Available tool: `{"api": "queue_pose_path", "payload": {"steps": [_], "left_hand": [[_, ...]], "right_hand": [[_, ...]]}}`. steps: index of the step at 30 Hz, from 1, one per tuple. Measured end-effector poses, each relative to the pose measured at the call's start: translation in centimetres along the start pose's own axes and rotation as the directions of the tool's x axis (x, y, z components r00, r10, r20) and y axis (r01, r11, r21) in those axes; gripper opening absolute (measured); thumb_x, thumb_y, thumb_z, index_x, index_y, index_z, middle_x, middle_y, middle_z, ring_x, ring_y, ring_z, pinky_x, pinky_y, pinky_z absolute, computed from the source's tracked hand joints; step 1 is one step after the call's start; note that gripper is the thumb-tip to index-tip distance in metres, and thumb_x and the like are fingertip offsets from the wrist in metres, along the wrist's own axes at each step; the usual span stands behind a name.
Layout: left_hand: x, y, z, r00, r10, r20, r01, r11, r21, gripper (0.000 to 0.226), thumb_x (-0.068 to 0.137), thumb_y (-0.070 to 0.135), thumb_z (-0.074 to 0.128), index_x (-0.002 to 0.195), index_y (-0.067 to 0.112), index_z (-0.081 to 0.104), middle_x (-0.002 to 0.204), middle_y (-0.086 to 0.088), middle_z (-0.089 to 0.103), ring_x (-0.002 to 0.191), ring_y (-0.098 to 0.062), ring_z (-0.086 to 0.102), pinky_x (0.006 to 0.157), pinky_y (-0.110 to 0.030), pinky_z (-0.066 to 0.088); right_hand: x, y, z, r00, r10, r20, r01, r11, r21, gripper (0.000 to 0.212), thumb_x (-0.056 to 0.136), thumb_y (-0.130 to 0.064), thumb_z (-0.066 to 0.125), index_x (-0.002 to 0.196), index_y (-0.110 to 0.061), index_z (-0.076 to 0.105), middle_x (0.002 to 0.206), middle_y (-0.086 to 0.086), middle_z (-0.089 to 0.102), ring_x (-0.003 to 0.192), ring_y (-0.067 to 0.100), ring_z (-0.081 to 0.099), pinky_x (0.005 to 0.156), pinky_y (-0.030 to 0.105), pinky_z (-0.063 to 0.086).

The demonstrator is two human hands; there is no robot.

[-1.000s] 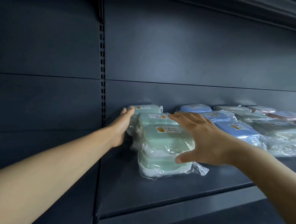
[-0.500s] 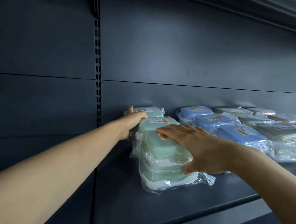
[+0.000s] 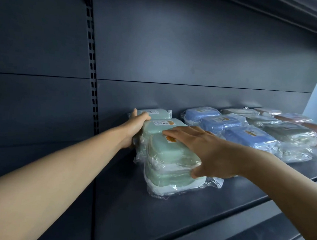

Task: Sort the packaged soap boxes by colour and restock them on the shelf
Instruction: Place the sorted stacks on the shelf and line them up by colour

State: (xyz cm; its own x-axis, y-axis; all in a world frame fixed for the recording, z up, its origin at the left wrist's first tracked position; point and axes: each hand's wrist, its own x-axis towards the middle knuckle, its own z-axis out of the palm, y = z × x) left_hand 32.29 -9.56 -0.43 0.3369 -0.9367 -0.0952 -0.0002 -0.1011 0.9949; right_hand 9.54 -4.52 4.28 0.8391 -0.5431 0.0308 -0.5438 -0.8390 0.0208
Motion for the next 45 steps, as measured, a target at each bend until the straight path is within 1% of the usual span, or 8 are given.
{"api": "queue_pose_path", "payload": {"steps": [4,11,17,22,27,30,34,45], "left_hand": [[-1.2,-0.6,0.0,0.998,0.053,0.023,-0.053,0.999,0.012,0.116,0.054,0.063,0.06,0.147,0.047,-0.008,0.159,0.012,0.011,0.132,-0.023,0.041,0.101,-0.048,0.044],[-3.4,-1.9,0.9,0.994,0.107,0.005,-0.106,0.983,0.149,0.125,0.041,0.064,0.069,0.146,0.049,0.001,0.151,0.002,0.031,0.131,-0.023,0.043,0.104,-0.046,0.041],[-6.2,-0.9,1.2,0.992,0.119,-0.049,-0.109,0.98,0.169,0.095,0.083,0.051,0.063,0.151,0.035,0.001,0.155,0.003,0.026,0.136,-0.02,0.037,0.112,-0.044,0.032],[-13.6,0.2,3.0,0.985,0.158,-0.063,-0.137,0.956,0.26,0.107,0.064,0.076,0.064,0.148,0.047,0.005,0.151,0.019,0.023,0.138,-0.01,0.03,0.114,-0.04,0.025],[-18.6,-1.3,5.4,0.978,0.195,-0.076,-0.111,0.792,0.601,0.124,0.058,0.049,0.084,0.147,0.046,-0.002,0.154,0.016,0.013,0.14,-0.006,0.021,0.115,-0.028,0.02],[-19.4,-2.8,6.6,0.953,0.255,-0.163,-0.054,0.673,0.737,0.111,0.072,0.024,0.08,0.147,0.045,0.001,0.15,0.008,0.023,0.13,-0.013,0.035,0.099,-0.021,0.033],[-19.6,-3.3,7.5,0.926,0.296,-0.234,-0.029,0.675,0.738,0.096,0.081,0.015,0.071,0.143,0.048,0.005,0.104,0.008,0.054,0.069,-0.005,0.051,0.058,-0.013,0.038],[-19.1,-3.2,6.7,0.919,0.288,-0.269,0.002,0.679,0.734,0.096,0.079,0.019,0.072,0.14,0.053,0.006,0.112,0.003,0.057,0.077,-0.015,0.06,0.068,-0.026,0.05]], "right_hand": [[-1.5,0.0,-0.6,0.998,0.064,-0.024,-0.064,0.998,-0.011,0.112,0.074,-0.024,0.077,0.147,-0.043,-0.006,0.154,-0.021,-0.003,0.139,0.003,-0.001,0.104,0.014,0.001],[-1.5,0.8,0.6,0.999,0.021,-0.03,-0.024,0.993,-0.113,0.101,0.081,-0.021,0.068,0.148,-0.038,-0.004,0.155,-0.015,0.008,0.142,0.013,0.009,0.114,0.034,0.013],[-1.4,1.9,1.1,0.995,-0.059,-0.083,0.048,0.99,-0.132,0.1,0.08,-0.027,0.07,0.15,-0.033,-0.002,0.154,-0.006,0.013,0.141,0.017,0.012,0.115,0.037,0.016],[-3.7,2.9,0.3,0.977,-0.111,-0.18,0.089,0.988,-0.124,0.099,0.082,-0.038,0.068,0.151,-0.03,-0.002,0.157,-0.003,0.005,0.143,0.02,0.007,0.116,0.036,0.01],[-4.9,3.7,1.3,0.969,-0.167,-0.184,0.139,0.978,-0.156,0.092,0.085,-0.034,0.065,0.151,-0.027,0.002,0.156,-0.001,0.008,0.142,0.023,0.008,0.117,0.04,0.011],[-4.6,3.7,2.6,0.966,-0.169,-0.194,0.145,0.981,-0.13,0.093,0.084,-0.028,0.066,0.151,-0.027,0.003,0.154,0.0,0.012,0.14,0.025,0.015,0.116,0.043,0.016],[-4.1,3.8,3.9,0.943,-0.183,-0.279,0.142,0.977,-0.162,0.092,0.085,-0.014,0.064,0.15,-0.026,0.0,0.152,0.002,0.011,0.132,0.028,0.03,0.109,0.038,0.029],[-3.5,3.5,4.1,0.943,-0.148,-0.297,0.104,0.982,-0.158,0.097,0.08,-0.011,0.065,0.149,-0.028,-0.001,0.153,0.0,0.008,0.131,0.029,0.031,0.109,0.04,0.028]]}}
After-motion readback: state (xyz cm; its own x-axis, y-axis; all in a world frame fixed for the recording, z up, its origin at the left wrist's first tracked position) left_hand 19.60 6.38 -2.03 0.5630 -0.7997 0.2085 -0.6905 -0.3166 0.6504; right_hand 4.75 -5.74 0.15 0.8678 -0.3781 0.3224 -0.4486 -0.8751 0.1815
